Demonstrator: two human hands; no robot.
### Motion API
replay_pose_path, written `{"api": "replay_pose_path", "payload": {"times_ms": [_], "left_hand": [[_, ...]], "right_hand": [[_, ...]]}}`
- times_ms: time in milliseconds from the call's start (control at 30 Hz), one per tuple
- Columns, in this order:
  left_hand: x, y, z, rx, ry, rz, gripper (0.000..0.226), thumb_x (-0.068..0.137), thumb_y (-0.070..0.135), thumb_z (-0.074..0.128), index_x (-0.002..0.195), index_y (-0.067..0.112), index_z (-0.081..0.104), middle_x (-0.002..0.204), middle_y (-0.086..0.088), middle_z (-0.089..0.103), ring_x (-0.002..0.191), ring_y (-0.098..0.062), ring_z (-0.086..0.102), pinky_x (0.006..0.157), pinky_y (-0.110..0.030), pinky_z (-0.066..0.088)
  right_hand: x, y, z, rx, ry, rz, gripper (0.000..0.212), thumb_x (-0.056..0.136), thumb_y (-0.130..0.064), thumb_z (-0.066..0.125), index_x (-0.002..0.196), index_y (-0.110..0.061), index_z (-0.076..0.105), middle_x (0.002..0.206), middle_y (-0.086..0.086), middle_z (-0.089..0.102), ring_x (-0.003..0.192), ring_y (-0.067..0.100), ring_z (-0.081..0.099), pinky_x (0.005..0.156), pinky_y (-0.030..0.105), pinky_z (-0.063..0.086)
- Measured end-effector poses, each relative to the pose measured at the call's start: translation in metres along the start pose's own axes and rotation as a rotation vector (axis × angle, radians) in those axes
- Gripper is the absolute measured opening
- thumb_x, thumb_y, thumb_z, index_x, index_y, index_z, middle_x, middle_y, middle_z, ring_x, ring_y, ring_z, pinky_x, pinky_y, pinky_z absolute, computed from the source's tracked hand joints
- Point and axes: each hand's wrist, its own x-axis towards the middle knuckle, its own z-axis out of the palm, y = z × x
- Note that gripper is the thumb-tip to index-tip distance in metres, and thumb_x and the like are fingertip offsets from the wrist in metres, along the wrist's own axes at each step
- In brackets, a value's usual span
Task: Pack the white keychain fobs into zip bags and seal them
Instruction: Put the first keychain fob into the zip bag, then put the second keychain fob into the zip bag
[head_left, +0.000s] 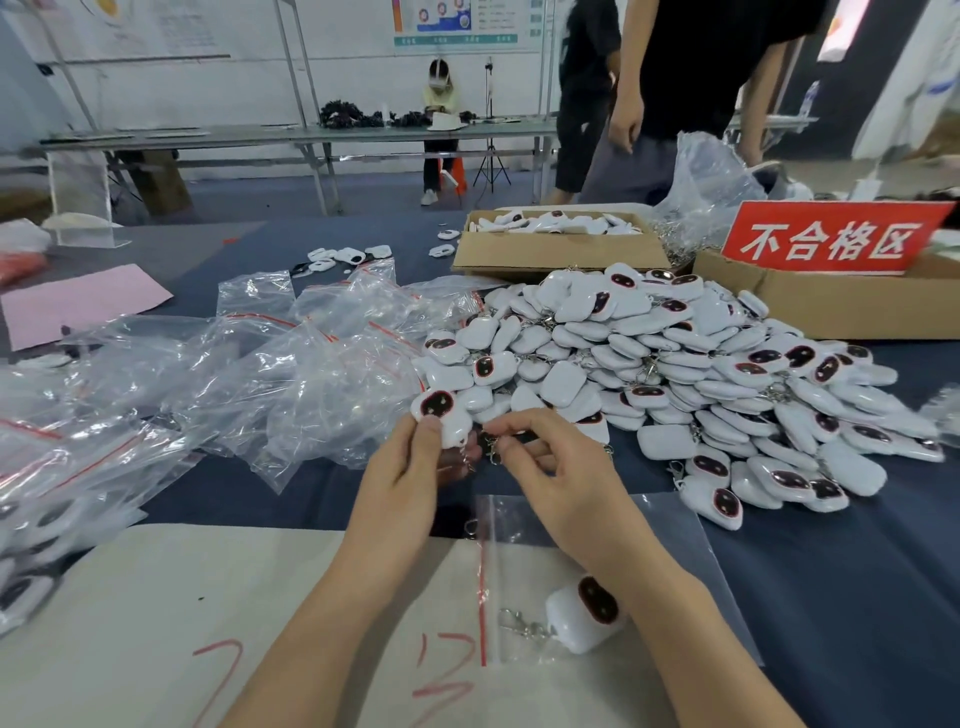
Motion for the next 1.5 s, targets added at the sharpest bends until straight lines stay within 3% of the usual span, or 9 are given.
{"api": "replay_pose_path", "payload": {"times_ms": [100,167,300,533,700,867,1100,1300,1500], "left_hand": [[0.0,0.006,-0.021,0.088,-0.032,-0.099,0.033,0.108,0.028,0.043,0.094,0.015,0.07,0.068,0.001,0.066,0.062,-0.014,0.062,0.062,-0.023,0.05],[0.0,0.009,-0.033,0.305,-0.144,-0.076,0.034,0.108,0.028,0.044,0.088,0.018,0.07,0.062,0.003,0.058,0.052,-0.009,0.049,0.054,-0.02,0.042],[-0.001,0.016,-0.045,0.566,-0.327,-0.033,0.029,0.102,0.032,0.054,0.088,0.016,0.073,0.059,0.007,0.058,0.053,-0.002,0.046,0.054,-0.015,0.036],[-0.009,0.018,-0.043,0.583,-0.522,-0.068,0.039,0.102,0.04,0.054,0.088,0.007,0.069,0.056,0.009,0.055,0.049,-0.004,0.043,0.05,-0.015,0.035],[-0.011,0.017,-0.035,0.412,-0.566,-0.116,0.028,0.107,0.027,0.048,0.111,0.03,0.076,0.062,0.001,0.055,0.05,-0.013,0.044,0.045,-0.018,0.035],[-0.012,0.021,-0.034,0.191,-0.539,-0.191,0.022,0.104,0.017,0.054,0.114,0.016,0.074,0.071,-0.004,0.058,0.058,-0.012,0.048,0.051,-0.019,0.04],[-0.015,0.018,-0.023,0.261,-0.448,-0.194,0.009,0.095,0.017,0.069,0.1,0.01,0.072,0.064,0.001,0.062,0.055,-0.011,0.055,0.052,-0.018,0.045],[-0.021,0.019,0.002,0.039,-0.36,-0.196,0.026,0.101,-0.001,0.054,0.122,0.013,0.061,0.08,-0.005,0.075,0.075,-0.014,0.069,0.084,-0.032,0.056],[-0.028,0.018,0.011,0.046,-0.364,-0.25,0.033,0.102,0.006,0.05,0.126,0.028,0.059,0.098,-0.021,0.075,0.08,-0.033,0.064,0.081,-0.044,0.05]], "right_hand": [[-0.006,0.001,-0.005,-0.094,-0.128,0.049,0.038,0.098,-0.008,0.054,0.107,-0.042,0.066,0.088,-0.035,0.063,0.075,-0.004,0.06,0.07,0.009,0.045],[-0.008,0.003,-0.005,-0.209,-0.208,0.053,0.04,0.095,-0.004,0.051,0.114,-0.035,0.069,0.096,-0.027,0.068,0.085,-0.001,0.062,0.078,0.014,0.048],[-0.008,0.005,-0.003,-0.272,-0.256,0.092,0.039,0.095,-0.006,0.05,0.12,-0.03,0.067,0.097,-0.018,0.068,0.099,0.0,0.06,0.091,0.019,0.047],[-0.007,0.013,-0.005,-0.162,-0.252,0.134,0.032,0.095,-0.017,0.062,0.115,-0.042,0.065,0.092,-0.01,0.07,0.093,0.008,0.062,0.091,0.024,0.048],[-0.002,0.014,-0.01,0.011,-0.204,0.131,0.039,0.096,-0.004,0.06,0.107,-0.041,0.065,0.083,-0.011,0.071,0.077,0.004,0.066,0.078,0.018,0.051],[0.002,0.016,-0.013,0.127,-0.086,0.174,0.038,0.095,0.003,0.057,0.103,-0.034,0.066,0.075,-0.021,0.068,0.076,-0.007,0.064,0.077,0.01,0.048],[0.003,0.01,-0.013,0.208,-0.042,0.171,0.03,0.094,0.002,0.062,0.099,-0.027,0.069,0.077,-0.02,0.071,0.074,-0.008,0.064,0.072,0.009,0.048],[0.003,0.007,-0.012,0.281,-0.006,0.183,0.029,0.095,-0.006,0.064,0.093,-0.033,0.071,0.077,-0.016,0.071,0.059,-0.004,0.058,0.049,0.009,0.043],[0.005,0.009,-0.013,0.23,-0.005,0.191,0.034,0.094,-0.004,0.063,0.087,-0.036,0.073,0.085,-0.01,0.074,0.075,0.007,0.067,0.072,0.022,0.055]]}}
